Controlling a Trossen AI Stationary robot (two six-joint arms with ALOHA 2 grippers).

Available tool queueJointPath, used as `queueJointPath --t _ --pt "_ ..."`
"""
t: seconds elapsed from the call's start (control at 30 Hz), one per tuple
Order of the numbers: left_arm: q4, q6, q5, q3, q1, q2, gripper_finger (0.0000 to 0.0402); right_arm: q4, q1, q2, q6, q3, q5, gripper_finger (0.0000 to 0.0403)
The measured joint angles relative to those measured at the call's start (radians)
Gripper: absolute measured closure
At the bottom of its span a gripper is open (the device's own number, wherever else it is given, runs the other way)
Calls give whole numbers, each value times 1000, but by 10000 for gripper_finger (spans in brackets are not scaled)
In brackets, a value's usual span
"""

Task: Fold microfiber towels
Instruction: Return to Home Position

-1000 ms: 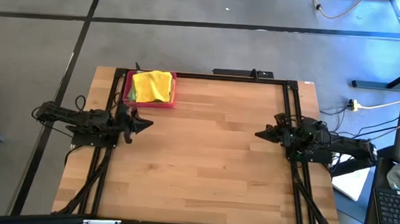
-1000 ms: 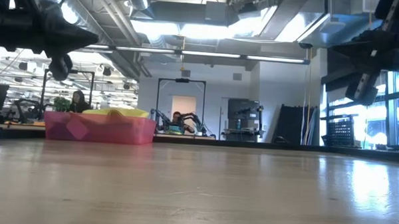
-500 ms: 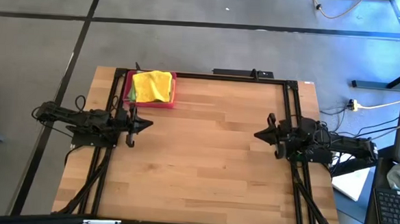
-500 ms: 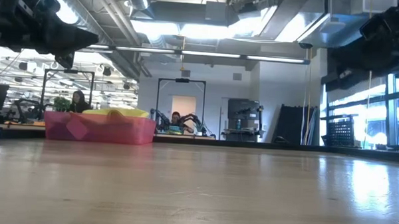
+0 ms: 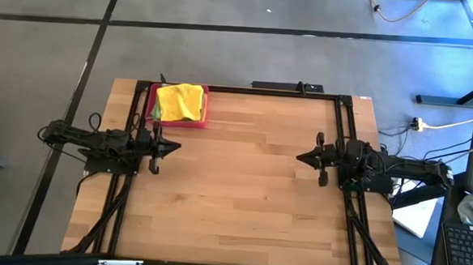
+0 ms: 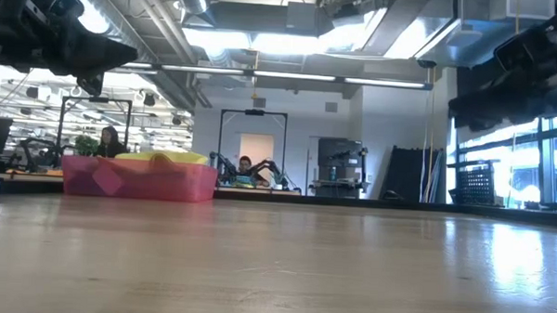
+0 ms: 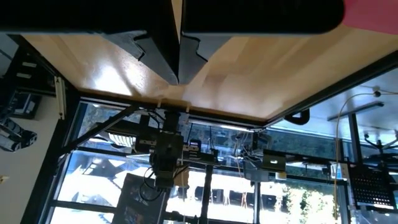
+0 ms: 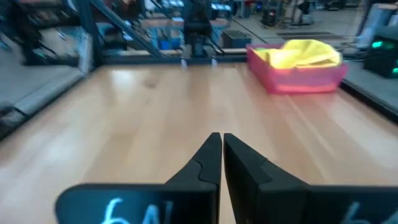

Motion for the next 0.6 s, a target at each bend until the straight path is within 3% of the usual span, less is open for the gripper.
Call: queueJointPath --t 0.13,0.33,0.6 --pt "0 13 1 0 0 0 401 -5 0 26 -19 0 43 382" --pt "-2 200 26 0 0 0 401 -5 0 27 1 0 43 382" --pt "-2 209 27 0 0 0 401 -4 0 26 3 0 43 382"
